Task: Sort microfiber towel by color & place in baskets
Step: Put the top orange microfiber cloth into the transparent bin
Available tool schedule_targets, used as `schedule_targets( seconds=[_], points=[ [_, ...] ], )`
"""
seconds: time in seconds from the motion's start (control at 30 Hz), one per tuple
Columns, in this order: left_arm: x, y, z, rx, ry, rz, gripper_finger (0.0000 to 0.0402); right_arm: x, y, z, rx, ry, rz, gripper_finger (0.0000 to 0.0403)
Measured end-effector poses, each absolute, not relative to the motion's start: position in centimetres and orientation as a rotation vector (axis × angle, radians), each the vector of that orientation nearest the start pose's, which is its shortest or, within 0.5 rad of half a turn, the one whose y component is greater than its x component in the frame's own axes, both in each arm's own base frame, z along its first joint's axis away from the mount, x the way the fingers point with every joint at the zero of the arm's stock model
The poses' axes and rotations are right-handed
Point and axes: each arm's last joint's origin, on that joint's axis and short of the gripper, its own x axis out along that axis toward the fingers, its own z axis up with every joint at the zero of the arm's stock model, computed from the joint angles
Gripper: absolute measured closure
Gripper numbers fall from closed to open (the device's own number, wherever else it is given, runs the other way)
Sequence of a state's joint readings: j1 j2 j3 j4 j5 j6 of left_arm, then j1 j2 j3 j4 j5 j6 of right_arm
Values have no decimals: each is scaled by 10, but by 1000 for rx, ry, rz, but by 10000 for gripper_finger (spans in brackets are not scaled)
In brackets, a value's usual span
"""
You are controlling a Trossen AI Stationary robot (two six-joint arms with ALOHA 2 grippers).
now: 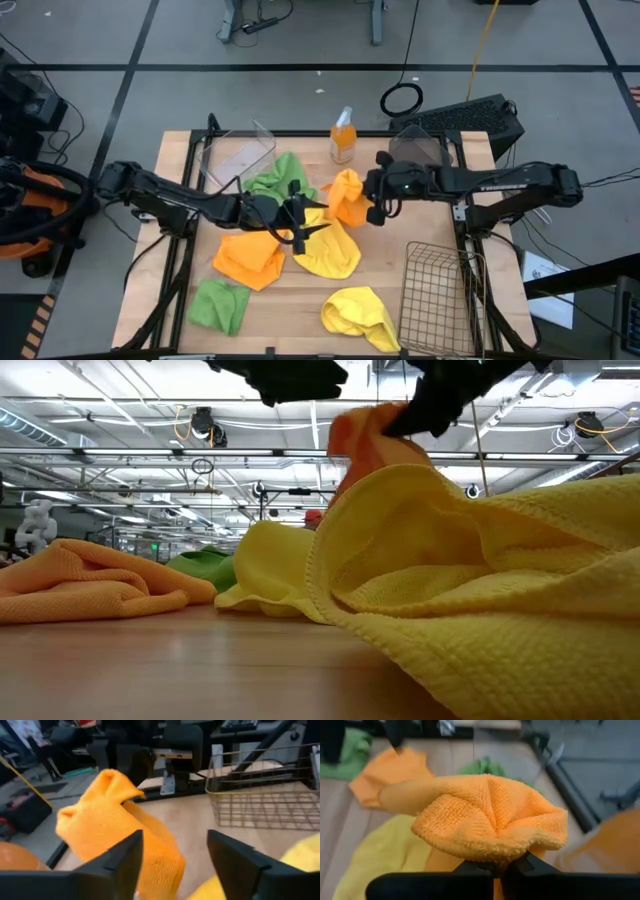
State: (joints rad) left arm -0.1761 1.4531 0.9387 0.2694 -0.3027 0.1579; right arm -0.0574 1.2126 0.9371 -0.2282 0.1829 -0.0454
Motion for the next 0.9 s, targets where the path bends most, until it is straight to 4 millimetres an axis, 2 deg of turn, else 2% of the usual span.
schedule_targets(
  seconds=[0.13,0.27,0.47,0.6,0.9],
  points=[
    [327,-48,270,223,229,175,110,265,-20,309,-123,389,-219,402],
    [329,-46,265,204,244,259,79,262,-21,327,-169,245,-257,403],
    [335,-49,253,147,265,287,75,247,-22,355,-212,69,-319,403],
    [343,-48,238,141,290,360,75,235,-21,369,-209,-15,-328,403],
    [369,-38,214,217,145,487,75,227,-21,379,-180,-93,-334,402]
  ],
)
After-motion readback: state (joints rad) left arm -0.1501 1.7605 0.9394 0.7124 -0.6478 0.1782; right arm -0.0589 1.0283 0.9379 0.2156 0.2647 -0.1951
